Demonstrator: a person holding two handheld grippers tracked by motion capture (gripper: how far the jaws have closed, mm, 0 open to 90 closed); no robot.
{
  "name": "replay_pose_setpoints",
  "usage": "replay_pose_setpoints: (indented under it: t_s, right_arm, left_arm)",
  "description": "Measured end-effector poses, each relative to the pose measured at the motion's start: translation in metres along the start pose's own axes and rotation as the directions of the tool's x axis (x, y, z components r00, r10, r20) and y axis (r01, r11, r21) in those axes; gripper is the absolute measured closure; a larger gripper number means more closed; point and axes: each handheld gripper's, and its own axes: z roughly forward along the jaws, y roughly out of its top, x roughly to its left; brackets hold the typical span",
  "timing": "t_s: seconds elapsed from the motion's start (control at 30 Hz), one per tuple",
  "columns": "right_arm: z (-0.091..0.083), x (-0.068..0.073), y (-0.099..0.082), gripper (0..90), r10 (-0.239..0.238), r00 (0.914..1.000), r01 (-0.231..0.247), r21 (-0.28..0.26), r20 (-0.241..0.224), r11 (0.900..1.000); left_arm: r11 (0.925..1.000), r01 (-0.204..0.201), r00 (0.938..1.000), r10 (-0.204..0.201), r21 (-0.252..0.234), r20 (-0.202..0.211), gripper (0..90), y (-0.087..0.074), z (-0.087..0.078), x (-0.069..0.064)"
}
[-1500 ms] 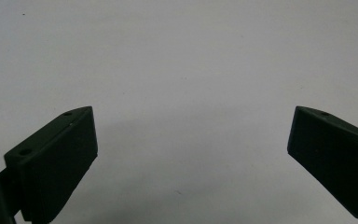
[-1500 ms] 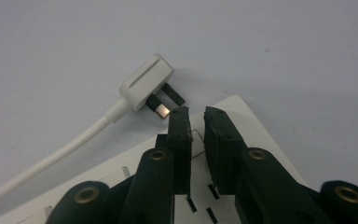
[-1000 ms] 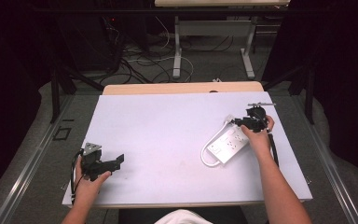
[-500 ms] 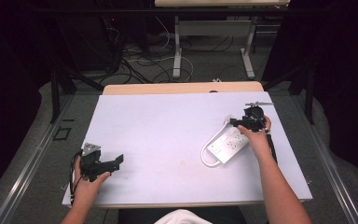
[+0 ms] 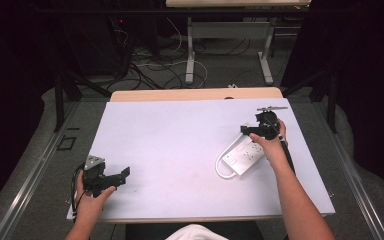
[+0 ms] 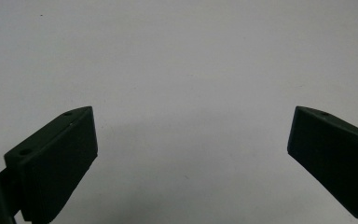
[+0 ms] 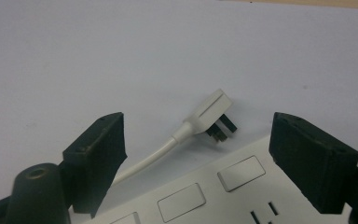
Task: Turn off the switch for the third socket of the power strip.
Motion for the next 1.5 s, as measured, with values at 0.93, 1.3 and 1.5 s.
replay_pose_setpoints:
  t_s: [0.93, 1.3, 1.5]
  right_arm:
    - [-0.058, 0.023, -0.011, 5.2, -0.15, 0.9875, 0.151, 0.012, -0.049, 0.9885]
    - [-0.074, 0.029, -0.036, 2.5, -0.155, 0.9845, 0.156, -0.001, -0.081, 0.9878]
    - [-0.081, 0.037, -0.053, 0.0, -0.169, 0.9802, 0.17, -0.001, -0.103, 0.9855]
  left_arm:
    - [0.9997, -0.023, 0.9996, 0.023, -0.006, 0.016, 1.6, 0.001, -0.001, -0.003]
    - [0.9994, -0.034, 0.9992, 0.034, -0.01, 0.023, 1.5, 0.002, 0.0, -0.006]
    - [0.9993, -0.035, 0.9992, 0.035, -0.01, 0.02, 1.5, 0.001, -0.001, -0.006]
